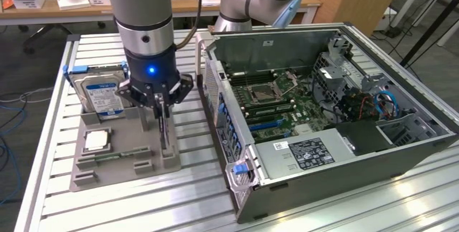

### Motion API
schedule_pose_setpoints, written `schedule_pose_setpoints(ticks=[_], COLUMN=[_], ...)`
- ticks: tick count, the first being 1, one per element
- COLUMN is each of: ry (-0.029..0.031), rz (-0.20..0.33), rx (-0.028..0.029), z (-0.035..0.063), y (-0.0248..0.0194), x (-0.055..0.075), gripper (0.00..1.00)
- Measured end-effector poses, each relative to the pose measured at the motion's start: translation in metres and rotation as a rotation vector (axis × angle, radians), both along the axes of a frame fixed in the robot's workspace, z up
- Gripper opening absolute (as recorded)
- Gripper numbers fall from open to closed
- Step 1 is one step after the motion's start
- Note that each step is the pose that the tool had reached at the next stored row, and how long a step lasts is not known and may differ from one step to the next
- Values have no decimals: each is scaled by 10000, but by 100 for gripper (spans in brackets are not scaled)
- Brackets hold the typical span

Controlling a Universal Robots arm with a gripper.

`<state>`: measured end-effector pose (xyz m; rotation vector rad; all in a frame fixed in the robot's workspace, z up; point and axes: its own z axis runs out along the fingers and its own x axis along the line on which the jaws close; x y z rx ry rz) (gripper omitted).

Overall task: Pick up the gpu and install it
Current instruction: 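Pick up the gpu and move the gpu toward the slot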

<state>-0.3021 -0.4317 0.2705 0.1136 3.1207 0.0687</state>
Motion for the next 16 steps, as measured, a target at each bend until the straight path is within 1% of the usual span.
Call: schedule_pose_setpoints(ticks=[4, 11, 16], ry=[0, -1, 1], rz=[0, 0, 0], rx=[0, 1, -1], z=[29, 32, 61], y=[0, 0, 0], x=[0, 0, 0], gripper=[26, 26, 26])
